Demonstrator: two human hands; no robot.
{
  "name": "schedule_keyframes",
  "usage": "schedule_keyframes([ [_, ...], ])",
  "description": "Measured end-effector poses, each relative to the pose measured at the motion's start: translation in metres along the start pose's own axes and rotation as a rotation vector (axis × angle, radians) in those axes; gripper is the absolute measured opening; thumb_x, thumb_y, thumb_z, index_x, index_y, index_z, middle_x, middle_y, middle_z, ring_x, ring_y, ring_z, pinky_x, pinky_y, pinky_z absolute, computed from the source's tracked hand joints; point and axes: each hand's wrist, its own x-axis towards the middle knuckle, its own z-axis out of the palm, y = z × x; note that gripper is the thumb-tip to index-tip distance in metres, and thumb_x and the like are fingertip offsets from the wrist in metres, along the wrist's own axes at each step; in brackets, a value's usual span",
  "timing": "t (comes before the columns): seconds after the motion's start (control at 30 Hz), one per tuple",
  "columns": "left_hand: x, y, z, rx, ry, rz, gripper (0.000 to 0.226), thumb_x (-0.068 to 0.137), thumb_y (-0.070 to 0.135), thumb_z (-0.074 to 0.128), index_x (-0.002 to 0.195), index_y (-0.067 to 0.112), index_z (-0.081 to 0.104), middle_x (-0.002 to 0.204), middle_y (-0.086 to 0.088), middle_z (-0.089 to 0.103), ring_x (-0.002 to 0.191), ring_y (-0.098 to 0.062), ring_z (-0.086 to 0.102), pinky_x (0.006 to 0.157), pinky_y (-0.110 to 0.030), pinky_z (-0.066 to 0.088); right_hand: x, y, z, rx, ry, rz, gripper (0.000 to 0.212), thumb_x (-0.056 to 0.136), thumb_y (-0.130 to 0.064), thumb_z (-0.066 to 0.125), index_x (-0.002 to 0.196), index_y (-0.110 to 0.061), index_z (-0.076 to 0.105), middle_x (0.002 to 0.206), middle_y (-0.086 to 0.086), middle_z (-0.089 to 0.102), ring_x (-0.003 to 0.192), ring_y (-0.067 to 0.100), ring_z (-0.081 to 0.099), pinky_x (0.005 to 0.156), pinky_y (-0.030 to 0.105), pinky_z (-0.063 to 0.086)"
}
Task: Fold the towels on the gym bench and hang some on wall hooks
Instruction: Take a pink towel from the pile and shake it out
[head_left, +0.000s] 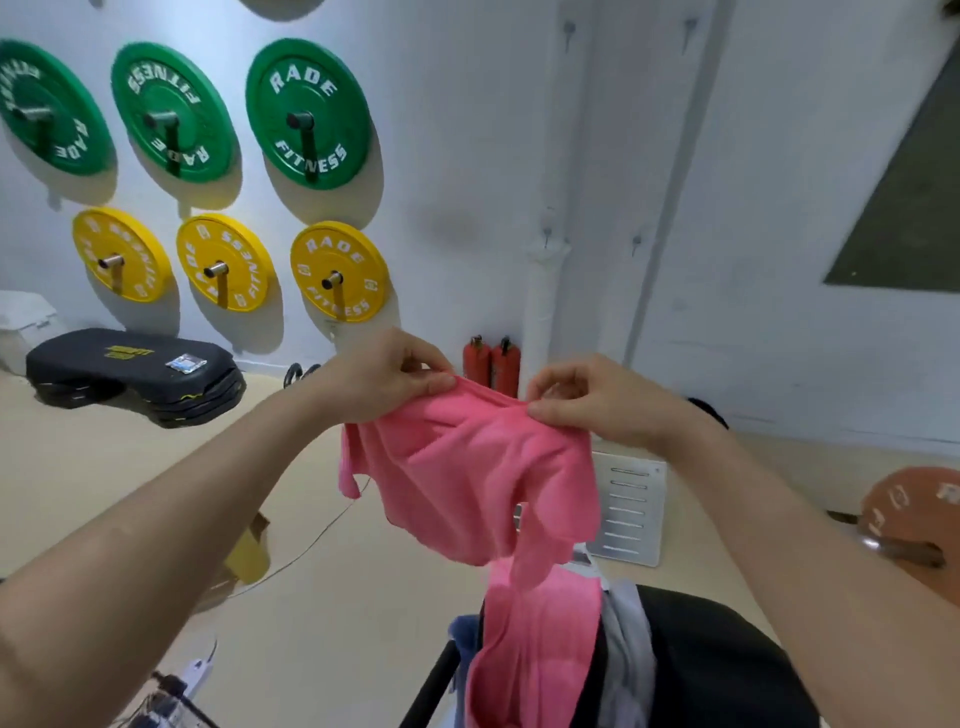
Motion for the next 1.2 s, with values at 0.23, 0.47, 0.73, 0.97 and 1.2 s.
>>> schedule_keyframes([
  [0.23, 0.006, -0.024, -0.005, -0.144, 0.143, 0.072, 0.013, 0.091, 0.015, 0.06, 0.095, 0.014, 0.072, 0.067, 0.015, 0.064, 0.066, 0.005, 0.058, 0.063, -0.013, 0.041, 0.006, -0.024, 0.023, -0.155, 0.031, 0.176, 0.03, 0.08, -0.05, 0.068, 0.096, -0.024, 0.061, 0.066, -0.017, 0.06, 0.063, 0.003, 0.053, 0.062, 0.021, 0.039],
  [0.47, 0.028, 0.013, -0.003, -0.573, -0.256, 0.064, 0.008, 0.084, 0.009, 0.069, 0.086, 0.004, 0.074, 0.079, -0.01, 0.072, 0.073, -0.011, 0.063, 0.073, -0.024, 0.05, 0.014, -0.023, 0.055, 0.057, -0.021, 0.227, 0.017, 0.095, -0.012, 0.045, 0.099, -0.011, 0.061, 0.086, 0.004, 0.065, 0.08, 0.012, 0.062, 0.076, 0.025, 0.045],
  [0.73, 0.061, 0.02, -0.022, -0.382, -0.087, 0.085, 0.006, 0.078, 0.01, 0.074, 0.076, 0.016, 0.076, 0.072, 0.0, 0.073, 0.069, -0.007, 0.063, 0.076, -0.03, 0.052, 0.004, -0.001, 0.032, 0.677, 0.063, 0.174, 0.036, 0.091, -0.045, 0.049, 0.087, -0.012, 0.062, 0.079, 0.007, 0.06, 0.076, 0.018, 0.056, 0.079, 0.033, 0.047],
  [0.97, 0.085, 0.002, -0.016, -0.361, 0.279, -0.005, 0.006, 0.079, 0.02, 0.071, 0.074, 0.019, 0.073, 0.072, 0.007, 0.068, 0.074, -0.012, 0.063, 0.076, -0.029, 0.051, -0.003, 0.02, 0.021, 0.543, -0.11, 0.217, 0.017, 0.091, -0.009, 0.06, 0.106, -0.006, 0.066, 0.098, 0.007, 0.071, 0.082, 0.015, 0.068, 0.079, 0.026, 0.056],
  [1.2, 0.099, -0.083, -0.005, -0.007, 0.089, -0.105, 0.022, 0.087, 0.032, 0.064, 0.084, 0.011, 0.071, 0.081, -0.004, 0.065, 0.081, -0.017, 0.058, 0.07, -0.028, 0.04, -0.02, 0.058, -0.013, 0.327, 0.277, 0.413, 0.036, 0.084, -0.035, 0.069, 0.104, -0.005, 0.071, 0.102, 0.018, 0.072, 0.088, 0.026, 0.069, 0.086, 0.038, 0.055],
])
